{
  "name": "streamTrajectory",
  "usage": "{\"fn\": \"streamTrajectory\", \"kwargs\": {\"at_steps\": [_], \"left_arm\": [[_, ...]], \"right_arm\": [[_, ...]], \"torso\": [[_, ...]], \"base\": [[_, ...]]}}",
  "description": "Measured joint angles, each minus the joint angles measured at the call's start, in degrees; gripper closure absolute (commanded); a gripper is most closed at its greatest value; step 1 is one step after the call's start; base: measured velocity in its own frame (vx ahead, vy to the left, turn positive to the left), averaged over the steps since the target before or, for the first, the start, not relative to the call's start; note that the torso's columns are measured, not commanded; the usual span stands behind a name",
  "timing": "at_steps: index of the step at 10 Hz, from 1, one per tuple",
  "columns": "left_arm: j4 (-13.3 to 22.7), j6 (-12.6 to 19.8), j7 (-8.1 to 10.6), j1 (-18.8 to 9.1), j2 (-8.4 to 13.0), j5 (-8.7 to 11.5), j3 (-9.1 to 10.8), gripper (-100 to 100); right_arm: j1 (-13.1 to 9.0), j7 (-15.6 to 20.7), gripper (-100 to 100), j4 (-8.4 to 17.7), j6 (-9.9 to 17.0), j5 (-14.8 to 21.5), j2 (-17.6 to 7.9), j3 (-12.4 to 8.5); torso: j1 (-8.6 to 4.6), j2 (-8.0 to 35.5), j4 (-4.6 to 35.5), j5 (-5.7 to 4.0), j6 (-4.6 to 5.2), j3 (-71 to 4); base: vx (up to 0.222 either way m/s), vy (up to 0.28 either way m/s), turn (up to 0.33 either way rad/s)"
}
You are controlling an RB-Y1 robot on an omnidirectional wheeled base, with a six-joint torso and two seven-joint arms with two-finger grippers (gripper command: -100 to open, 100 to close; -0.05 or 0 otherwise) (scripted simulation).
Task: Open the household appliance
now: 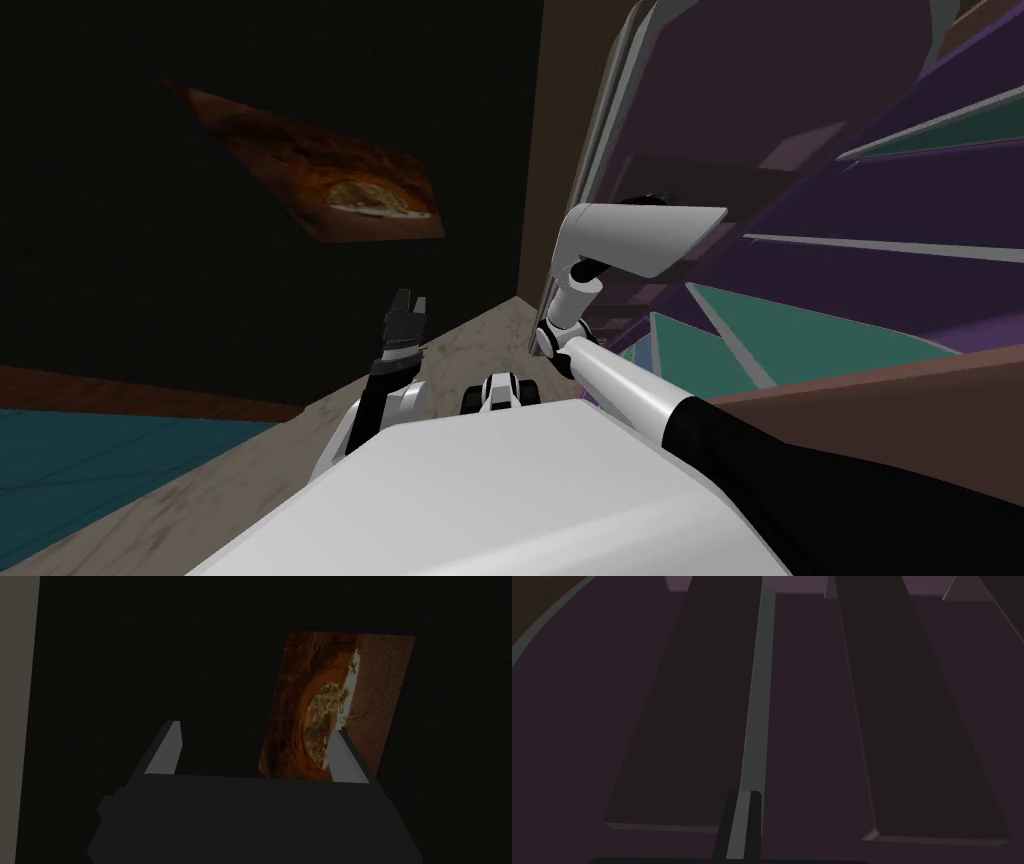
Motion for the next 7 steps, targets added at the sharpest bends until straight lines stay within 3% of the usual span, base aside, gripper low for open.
{"fn": "streamTrajectory", "kwargs": {"at_steps": [2,3,4,7], "left_arm": [[0.0,0.0,0.00,0.0,0.0,0.0,0.00,0],[0.0,0.0,0.00,0.0,0.0,0.0,0.01,0],[0.0,0.0,0.00,0.0,0.0,0.0,0.01,0],[0.0,0.0,0.00,0.0,0.0,0.0,0.01,0]], "right_arm": [[-0.5,-0.7,100,1.9,0.8,2.7,-0.6,-0.6],[-0.6,-1.1,100,2.7,1.2,4.1,-0.9,-0.9],[-0.6,-1.2,-100,2.8,1.3,4.2,-0.9,-1.0],[-2.0,-0.5,-100,4.0,4.9,4.2,-2.9,-1.6]], "torso": [[-0.23,-0.1,0.0,-0.07,0.01,-0.1],[-0.32,0.1,0.0,-0.10,0.02,0.0],[-0.41,0.5,0.1,-0.12,0.02,0.3],[-0.20,0.2,0.1,-0.05,0.01,0.1]], "base": [[0.281,0.089,0.007],[0.112,0.029,0.001],[0.057,0.013,0.010],[0.055,0.004,0.008]]}}
